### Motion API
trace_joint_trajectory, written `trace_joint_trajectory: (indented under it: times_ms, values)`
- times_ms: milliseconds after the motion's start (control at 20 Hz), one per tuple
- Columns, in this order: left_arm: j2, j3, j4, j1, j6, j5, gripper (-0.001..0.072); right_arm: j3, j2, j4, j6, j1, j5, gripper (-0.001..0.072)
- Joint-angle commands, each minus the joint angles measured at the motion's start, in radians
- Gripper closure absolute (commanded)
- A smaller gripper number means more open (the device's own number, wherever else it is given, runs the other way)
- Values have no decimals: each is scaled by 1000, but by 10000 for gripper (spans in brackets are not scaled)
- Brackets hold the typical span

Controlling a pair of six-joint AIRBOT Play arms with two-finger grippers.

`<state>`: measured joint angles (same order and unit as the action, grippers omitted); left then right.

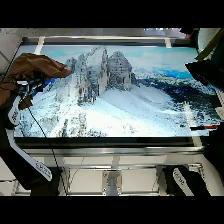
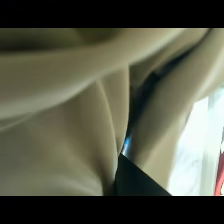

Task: Fold the clothes and pants, and hang the long-sleeved shirts on hangers.

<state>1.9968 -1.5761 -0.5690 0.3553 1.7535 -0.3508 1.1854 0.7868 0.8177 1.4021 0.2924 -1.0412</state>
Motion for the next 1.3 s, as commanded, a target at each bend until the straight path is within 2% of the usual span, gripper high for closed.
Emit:
trace_joint_trajectory:
  times_ms: [0,150,300,400,550,650,750,950,1050,1150,1200,1250]
  values:
    - [-98,-1,2,24,-131,-116,697,25,-1,41,0,2,0,321]
    - [-311,-1,3,32,-238,-204,697,129,-1,232,-2,2,-140,321]
    - [-568,-1,2,-30,-318,-266,697,218,-1,455,-2,2,-336,321]
    - [-713,0,2,-115,-381,-369,697,232,-1,552,-2,2,-391,321]
    - [-833,2,-21,-333,-386,-535,697,232,8,627,-9,2,-382,321]
    - [-839,3,-112,-544,-381,-594,697,232,23,640,-9,2,-371,322]
    - [-805,23,-208,-774,-367,-595,697,232,43,649,-9,2,-368,322]
    - [-628,89,-254,-1166,-366,-477,697,232,85,659,-50,2,-360,321]
    - [-499,89,-249,-1314,-367,-392,696,232,109,661,-60,2,-349,321]
    - [-389,88,-251,-1403,-367,-306,695,232,137,663,-61,2,-350,322]
    - [-360,88,-251,-1410,-367,-285,646,232,150,669,-61,2,-352,321]
    - [-354,88,-251,-1390,-367,-272,386,232,159,680,-61,2,-356,322]
